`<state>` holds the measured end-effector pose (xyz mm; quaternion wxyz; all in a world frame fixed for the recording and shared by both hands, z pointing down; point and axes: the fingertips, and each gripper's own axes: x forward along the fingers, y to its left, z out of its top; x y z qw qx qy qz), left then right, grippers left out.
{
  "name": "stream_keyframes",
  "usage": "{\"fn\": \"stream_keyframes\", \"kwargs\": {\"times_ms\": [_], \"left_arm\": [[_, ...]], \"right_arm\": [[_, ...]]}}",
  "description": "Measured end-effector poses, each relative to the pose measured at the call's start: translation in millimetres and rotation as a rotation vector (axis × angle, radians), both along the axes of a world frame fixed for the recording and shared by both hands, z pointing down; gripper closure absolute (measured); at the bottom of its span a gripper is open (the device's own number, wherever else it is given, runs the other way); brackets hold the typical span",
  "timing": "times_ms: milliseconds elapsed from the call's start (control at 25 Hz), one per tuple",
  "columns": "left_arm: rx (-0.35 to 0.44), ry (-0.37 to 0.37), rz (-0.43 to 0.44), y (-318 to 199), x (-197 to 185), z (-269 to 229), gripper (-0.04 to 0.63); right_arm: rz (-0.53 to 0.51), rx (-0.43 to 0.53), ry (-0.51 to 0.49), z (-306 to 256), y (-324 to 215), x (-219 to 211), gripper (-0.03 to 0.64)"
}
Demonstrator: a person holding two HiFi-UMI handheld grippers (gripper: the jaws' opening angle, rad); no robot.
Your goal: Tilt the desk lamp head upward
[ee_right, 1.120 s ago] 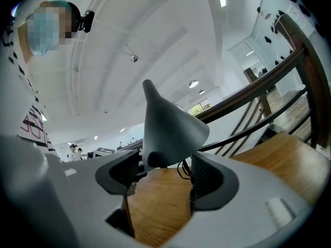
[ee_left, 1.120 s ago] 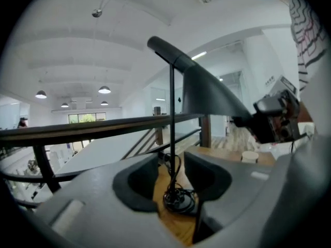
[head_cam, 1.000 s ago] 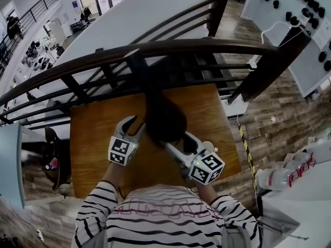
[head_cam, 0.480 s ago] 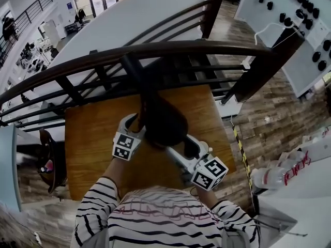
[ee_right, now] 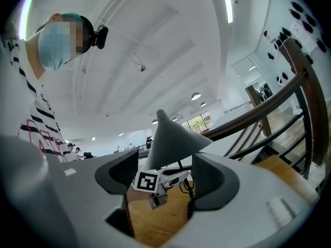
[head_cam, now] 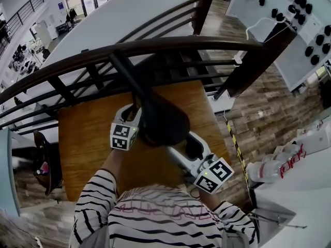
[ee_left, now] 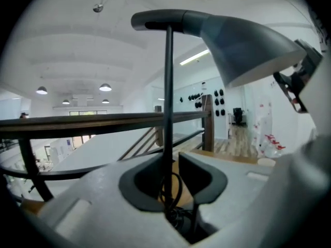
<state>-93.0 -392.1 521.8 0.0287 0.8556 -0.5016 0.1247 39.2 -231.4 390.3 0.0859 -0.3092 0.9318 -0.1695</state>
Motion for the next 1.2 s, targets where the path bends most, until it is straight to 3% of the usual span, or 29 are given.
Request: {"fn": "stream_keyframes", "kwargs": {"times_ms": [80, 280, 1200], "left_arm": [[0.007, -0.014, -0.009, -2, -3, 2, 0.535], [0.003, -0.038, -0.017, -5, -2, 4, 0.548], [-0.02, 0.02, 0.0, 6, -6, 4, 0.55]], "right_arm": [[0.005, 0.015, 0.004, -6, 2, 2, 0.305], [0.014, 0.051, 0.019, -20, 8, 8, 0.305], [0.04, 0.268, 0.115, -105, 30, 12, 0.296]]}}
